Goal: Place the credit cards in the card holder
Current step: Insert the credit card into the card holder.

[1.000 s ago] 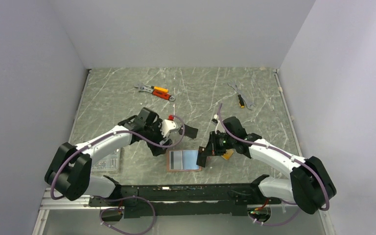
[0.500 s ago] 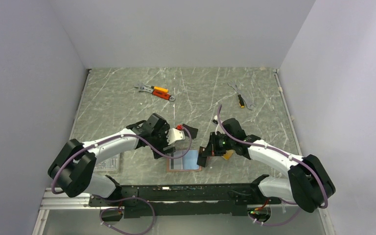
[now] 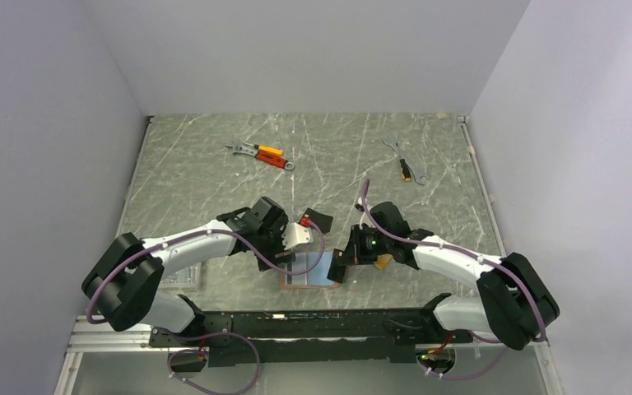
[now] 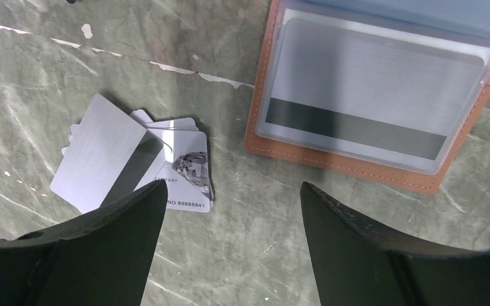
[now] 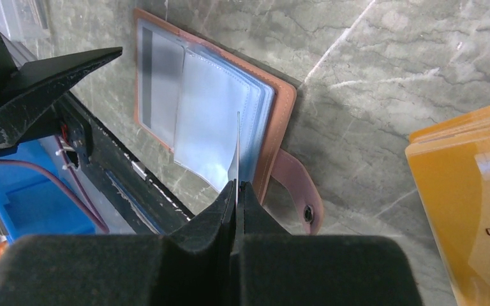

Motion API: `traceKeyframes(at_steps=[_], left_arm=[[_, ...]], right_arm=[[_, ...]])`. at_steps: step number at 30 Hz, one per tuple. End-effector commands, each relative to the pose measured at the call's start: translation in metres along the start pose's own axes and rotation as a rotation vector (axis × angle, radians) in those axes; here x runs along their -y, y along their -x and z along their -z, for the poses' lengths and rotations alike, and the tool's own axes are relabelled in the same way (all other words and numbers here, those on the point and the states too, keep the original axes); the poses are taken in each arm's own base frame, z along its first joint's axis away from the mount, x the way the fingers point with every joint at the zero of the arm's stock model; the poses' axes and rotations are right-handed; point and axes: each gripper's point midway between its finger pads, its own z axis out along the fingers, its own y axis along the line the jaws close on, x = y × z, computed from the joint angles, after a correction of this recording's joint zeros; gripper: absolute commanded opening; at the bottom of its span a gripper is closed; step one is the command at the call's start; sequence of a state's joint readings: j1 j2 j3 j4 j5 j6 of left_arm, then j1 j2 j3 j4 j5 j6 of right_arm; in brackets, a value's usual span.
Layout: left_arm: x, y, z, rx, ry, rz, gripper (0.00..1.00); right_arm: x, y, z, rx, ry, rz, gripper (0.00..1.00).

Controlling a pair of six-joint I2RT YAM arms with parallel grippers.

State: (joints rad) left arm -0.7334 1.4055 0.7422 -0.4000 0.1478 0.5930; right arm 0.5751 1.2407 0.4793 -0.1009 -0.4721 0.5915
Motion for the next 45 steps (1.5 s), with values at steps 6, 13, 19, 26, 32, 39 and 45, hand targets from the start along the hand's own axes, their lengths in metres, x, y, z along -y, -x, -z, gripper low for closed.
traceKeyframes(at_steps=[6, 13, 19, 26, 32, 39, 45], left_arm=[[0.004, 0.0, -0.004, -0.009, 0.011, -0.068, 0.8], [0.006, 0.004, -0.003, -0.003, 0.011, -0.082, 0.77], [0.002, 0.03, 0.014, 0.064, -0.002, -0.103, 0.76], [0.003, 0.086, 0.029, 0.199, -0.108, -0.099, 0.75], [0.007, 0.099, 0.008, 0.224, -0.148, -0.109, 0.75], [0.012, 0.102, 0.004, 0.236, -0.182, -0.107, 0.74], [0.015, 0.106, 0.014, 0.261, -0.183, -0.114, 0.74]], right_arm=[[-0.001, 0.005, -0.011, 0.041, 0.022, -0.002, 0.0], [0.004, 0.002, -0.02, 0.029, 0.017, -0.022, 0.0], [0.005, 0.0, -0.019, 0.027, 0.012, -0.021, 0.0], [0.003, -0.005, -0.025, 0.004, 0.044, -0.046, 0.0], [-0.003, -0.008, -0.031, -0.017, 0.077, -0.049, 0.0], [-0.012, -0.011, -0.033, -0.033, 0.142, -0.058, 0.0], [-0.022, -0.012, -0.038, -0.062, 0.208, -0.067, 0.0]])
